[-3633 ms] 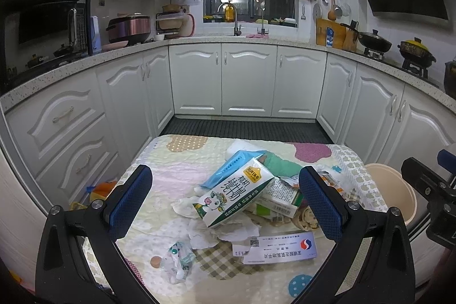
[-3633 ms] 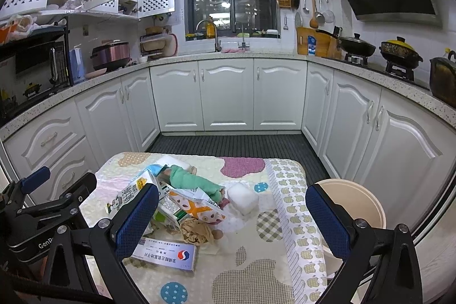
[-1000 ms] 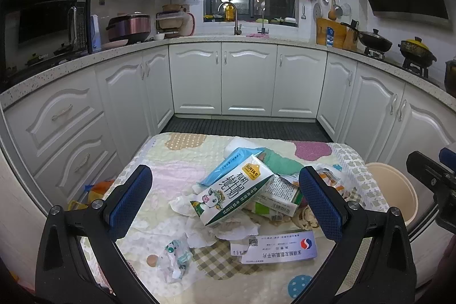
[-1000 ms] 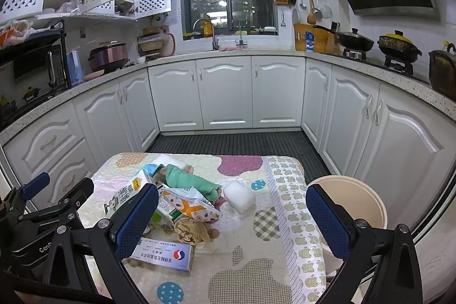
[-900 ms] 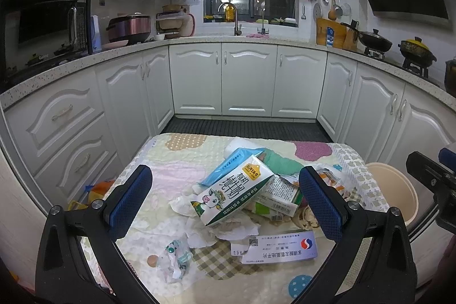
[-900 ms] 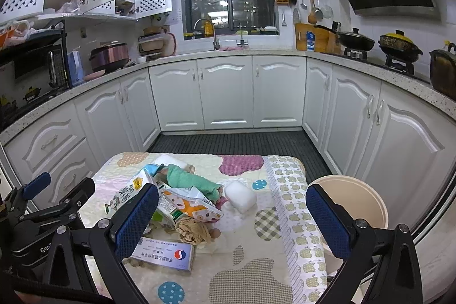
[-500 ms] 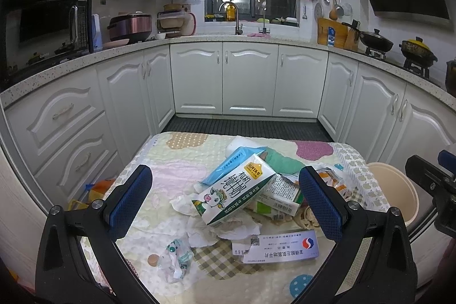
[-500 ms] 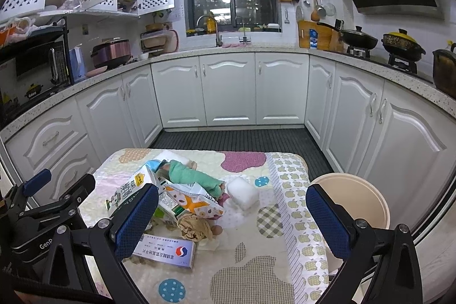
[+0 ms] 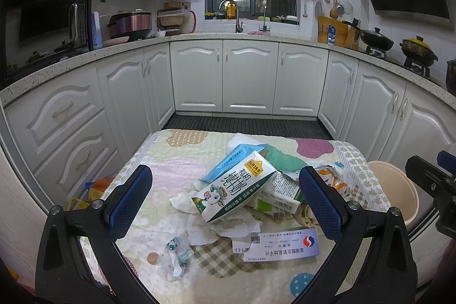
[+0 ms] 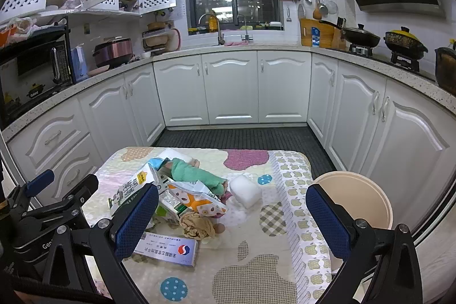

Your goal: Collect trash

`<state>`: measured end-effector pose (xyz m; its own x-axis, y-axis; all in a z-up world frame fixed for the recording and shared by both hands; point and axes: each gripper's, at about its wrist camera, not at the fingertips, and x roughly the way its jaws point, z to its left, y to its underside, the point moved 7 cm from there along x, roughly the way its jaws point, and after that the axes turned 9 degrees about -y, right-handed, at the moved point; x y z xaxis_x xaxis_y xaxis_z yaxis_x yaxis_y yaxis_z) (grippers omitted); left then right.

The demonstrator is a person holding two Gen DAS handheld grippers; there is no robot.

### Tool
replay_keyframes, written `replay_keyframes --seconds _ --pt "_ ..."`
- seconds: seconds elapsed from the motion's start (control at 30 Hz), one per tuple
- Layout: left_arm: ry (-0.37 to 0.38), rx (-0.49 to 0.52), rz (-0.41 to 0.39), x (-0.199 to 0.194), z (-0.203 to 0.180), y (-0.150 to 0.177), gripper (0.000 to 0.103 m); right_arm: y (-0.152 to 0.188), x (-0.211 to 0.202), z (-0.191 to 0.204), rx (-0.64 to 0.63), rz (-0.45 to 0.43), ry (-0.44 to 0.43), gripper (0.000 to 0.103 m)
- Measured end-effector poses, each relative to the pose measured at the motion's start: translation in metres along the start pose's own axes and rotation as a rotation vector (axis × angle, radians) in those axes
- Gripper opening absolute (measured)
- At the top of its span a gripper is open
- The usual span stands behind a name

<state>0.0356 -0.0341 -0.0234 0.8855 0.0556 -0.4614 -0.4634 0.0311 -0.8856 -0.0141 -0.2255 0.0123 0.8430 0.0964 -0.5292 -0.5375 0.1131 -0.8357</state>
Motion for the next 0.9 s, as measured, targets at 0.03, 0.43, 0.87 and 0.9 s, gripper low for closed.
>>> replay_keyframes --seconds 0.03,0.43,0.87,0.9 --pt "0.000 -0.001 0.002 0.000 0.000 0.001 0.102 0.000 0.000 0.000 0.001 0.003 -0.003 0.102" --pt "0.000 -0.007 0.030 0.005 0.005 0.007 0.102 0.005 0.006 0.003 -0.004 0.029 -0.011 0.102" --pt "-0.006 -0.007 0.049 0.010 0.007 0.011 0.102 0.011 0.012 0.004 0.000 0.058 -0.019 0.102" --pt "-0.007 -0.007 0.050 0.010 0.007 0.011 0.102 0.012 0.013 0.004 0.001 0.060 -0.019 0.102"
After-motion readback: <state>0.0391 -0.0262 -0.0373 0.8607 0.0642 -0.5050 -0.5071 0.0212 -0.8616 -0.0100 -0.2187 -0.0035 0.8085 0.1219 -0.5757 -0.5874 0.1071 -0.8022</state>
